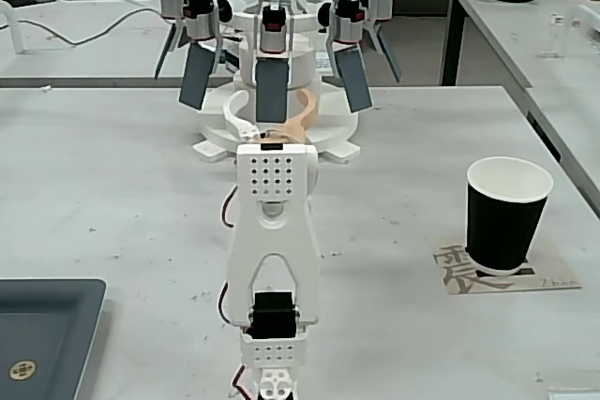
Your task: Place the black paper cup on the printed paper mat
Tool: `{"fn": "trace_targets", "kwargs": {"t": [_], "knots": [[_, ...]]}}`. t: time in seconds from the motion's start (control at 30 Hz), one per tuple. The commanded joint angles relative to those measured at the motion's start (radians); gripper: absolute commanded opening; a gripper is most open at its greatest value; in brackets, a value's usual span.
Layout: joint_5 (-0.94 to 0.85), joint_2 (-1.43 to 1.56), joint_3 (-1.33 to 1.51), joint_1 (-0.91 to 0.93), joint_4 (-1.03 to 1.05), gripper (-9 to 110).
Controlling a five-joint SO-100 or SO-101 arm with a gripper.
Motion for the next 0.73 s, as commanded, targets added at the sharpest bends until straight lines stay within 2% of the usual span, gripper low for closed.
{"fn": "trace_targets", "kwargs": {"t": [0.0,0.33,0.7], "knots": [[-0.009,-0.015,-0.092,-0.011,0.020,17],[-0.021,-0.091,-0.117,-0.011,0.017,12],[-0.021,-0.114,-0.127,-0.011,0.011,12]]}}
